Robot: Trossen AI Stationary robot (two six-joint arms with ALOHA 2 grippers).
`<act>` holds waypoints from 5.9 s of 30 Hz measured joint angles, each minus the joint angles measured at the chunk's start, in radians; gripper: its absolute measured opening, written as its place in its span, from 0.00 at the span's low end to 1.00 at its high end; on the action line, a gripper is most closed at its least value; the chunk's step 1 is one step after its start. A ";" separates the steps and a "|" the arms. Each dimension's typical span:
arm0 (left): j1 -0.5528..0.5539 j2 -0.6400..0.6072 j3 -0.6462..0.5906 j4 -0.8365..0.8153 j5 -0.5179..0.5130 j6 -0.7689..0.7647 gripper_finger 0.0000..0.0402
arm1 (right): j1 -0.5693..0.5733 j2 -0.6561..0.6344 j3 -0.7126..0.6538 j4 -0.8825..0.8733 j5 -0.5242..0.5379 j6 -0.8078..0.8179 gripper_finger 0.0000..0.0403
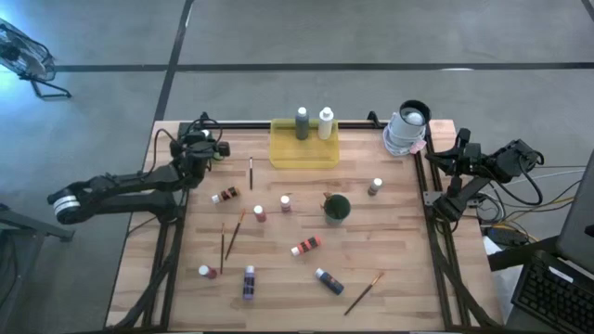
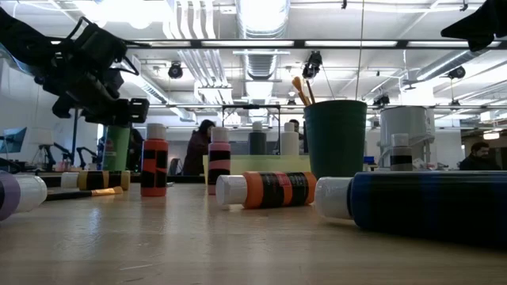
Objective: Pick & Place Paint Supplies
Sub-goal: Put the green paint bottle into the yellow bin, then put the silver paint brush into the green cup
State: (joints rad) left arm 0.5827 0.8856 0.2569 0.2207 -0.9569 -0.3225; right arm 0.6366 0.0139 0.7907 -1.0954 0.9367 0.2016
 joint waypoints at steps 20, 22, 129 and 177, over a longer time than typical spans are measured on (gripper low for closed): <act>0.013 -0.093 0.080 0.027 0.167 0.176 0.30 | 0.000 0.000 0.000 0.000 0.000 0.000 0.02; 0.019 -0.087 0.117 0.025 0.214 0.180 0.30 | 0.000 0.000 0.000 0.000 0.000 0.000 0.02; 0.125 0.831 0.672 0.314 0.873 0.430 0.59 | 0.000 0.000 0.000 0.000 0.000 0.000 0.02; 0.042 0.237 1.014 -1.147 0.648 -0.314 0.59 | 0.000 0.000 0.000 0.000 0.000 0.000 0.02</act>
State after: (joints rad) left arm 0.6248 1.1223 1.2705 -0.9258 -0.3093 -0.6365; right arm 0.6367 0.0139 0.7910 -1.0950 0.9367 0.2016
